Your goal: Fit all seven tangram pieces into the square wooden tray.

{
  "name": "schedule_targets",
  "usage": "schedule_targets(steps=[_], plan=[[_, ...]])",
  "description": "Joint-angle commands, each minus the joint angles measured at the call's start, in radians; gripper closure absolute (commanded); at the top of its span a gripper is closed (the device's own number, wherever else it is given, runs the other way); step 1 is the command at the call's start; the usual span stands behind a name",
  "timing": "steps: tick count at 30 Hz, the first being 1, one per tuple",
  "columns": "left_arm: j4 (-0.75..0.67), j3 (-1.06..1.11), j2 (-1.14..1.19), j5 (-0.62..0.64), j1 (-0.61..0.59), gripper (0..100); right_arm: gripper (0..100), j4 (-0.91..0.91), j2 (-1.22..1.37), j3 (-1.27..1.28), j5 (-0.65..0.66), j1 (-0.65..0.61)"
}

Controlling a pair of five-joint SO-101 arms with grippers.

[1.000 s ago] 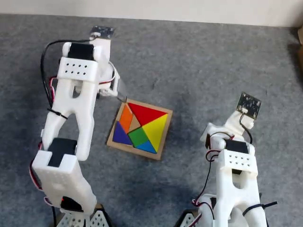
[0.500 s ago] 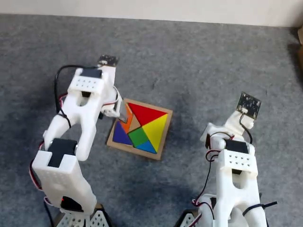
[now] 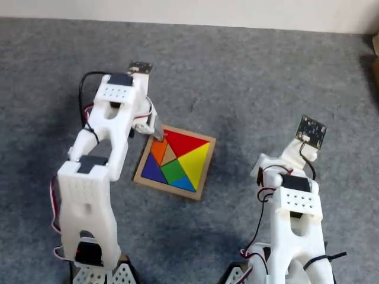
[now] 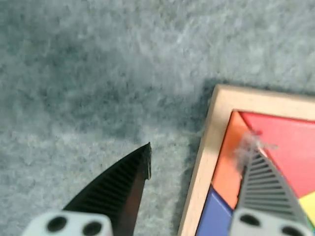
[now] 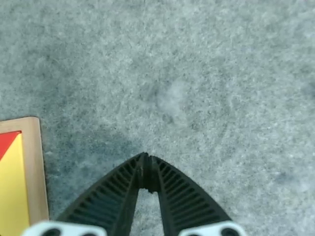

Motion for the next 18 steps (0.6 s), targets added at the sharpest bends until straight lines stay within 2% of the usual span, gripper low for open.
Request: schedule_targets(steps=[1, 11, 13, 18], plan=[[0.089, -0.160, 0.048, 0.000, 0.028, 72, 99.5, -0.018, -0.033, -0.002, -0.003, -0.012], [0.334, -0.487, 0.045, 0.049, 0.030, 72, 99.5, -0.018, -0.033, -0.001, -0.003, -0.012], [0.334, -0.496, 0.021, 0.049, 0.030, 74, 99.5, -0.018, -0.033, -0.001, -0.003, -0.012], [0.334, -0.397, -0.148, 0.041, 0.061, 86, 99.5, -0.018, -0.033, -0.001, -0.003, -0.012]])
